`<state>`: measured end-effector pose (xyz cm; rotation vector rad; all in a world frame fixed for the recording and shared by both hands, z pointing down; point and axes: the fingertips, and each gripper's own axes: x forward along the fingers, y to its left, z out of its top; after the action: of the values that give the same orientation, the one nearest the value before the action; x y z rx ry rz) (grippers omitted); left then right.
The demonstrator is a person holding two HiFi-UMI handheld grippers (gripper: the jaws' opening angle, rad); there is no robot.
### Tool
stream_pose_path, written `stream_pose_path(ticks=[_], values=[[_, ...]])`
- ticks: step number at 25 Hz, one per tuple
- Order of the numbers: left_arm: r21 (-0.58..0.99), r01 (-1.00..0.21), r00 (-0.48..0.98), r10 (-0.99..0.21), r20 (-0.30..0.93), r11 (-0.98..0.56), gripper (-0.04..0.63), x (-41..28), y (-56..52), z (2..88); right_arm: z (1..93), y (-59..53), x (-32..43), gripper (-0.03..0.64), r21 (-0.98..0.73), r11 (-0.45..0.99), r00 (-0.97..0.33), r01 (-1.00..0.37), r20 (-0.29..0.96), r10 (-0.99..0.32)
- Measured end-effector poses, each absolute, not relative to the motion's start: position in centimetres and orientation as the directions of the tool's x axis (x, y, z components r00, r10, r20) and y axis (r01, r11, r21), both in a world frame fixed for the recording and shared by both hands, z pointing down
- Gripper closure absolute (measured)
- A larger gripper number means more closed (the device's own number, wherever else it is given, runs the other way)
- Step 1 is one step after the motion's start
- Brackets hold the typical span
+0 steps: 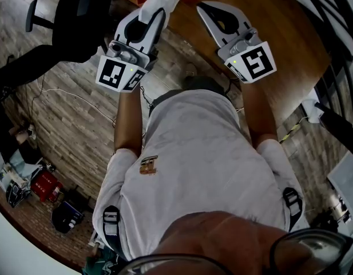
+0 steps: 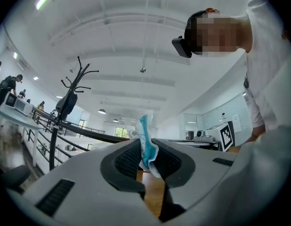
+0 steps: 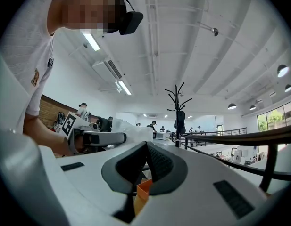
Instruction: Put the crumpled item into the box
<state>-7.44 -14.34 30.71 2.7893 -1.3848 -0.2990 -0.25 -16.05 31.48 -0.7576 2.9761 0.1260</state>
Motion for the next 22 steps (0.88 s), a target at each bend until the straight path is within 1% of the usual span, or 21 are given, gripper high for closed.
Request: stream_pose_path(ticks=[3, 8, 13, 19, 22], values=[[0.098, -0.795, 0.582, -0.798, -0.156, -0.599, 0.517, -7.0, -15.6, 31.1, 32.0, -17.3, 0.2, 0.584, 0.071, 0.883, -0.885, -0.465, -0.065, -0.461], [0.100, -0.799, 0.579, -0.803, -0.138, -0.593, 0.517, -5.9, -17.3, 31.5, 31.9, -19.1, 1.4, 0.584, 0.075, 0.885, -0.888, -0.460, -0.073, -0.455], [0.104, -0.796, 0.587, -0.803, -0.108, -0.596, 0.517, -5.4, -18.4, 31.9, 32.3, -20.1, 2.1, 0.584, 0.075, 0.886, -0.889, -0.457, -0.050, -0.455], [0.111, -0.790, 0.599, -0.797, -0.072, -0.603, 0.517, -5.7, -20.0, 32.9, 32.1, -21.2, 1.7, 0.584, 0.073, 0.889, -0.891, -0.452, -0.071, -0.448], [0.121, -0.783, 0.609, -0.792, -0.050, -0.610, 0.517, -6.0, -20.9, 33.6, 32.7, -21.9, 1.4, 0.584, 0.079, 0.889, -0.893, -0.450, -0.038, -0.449]])
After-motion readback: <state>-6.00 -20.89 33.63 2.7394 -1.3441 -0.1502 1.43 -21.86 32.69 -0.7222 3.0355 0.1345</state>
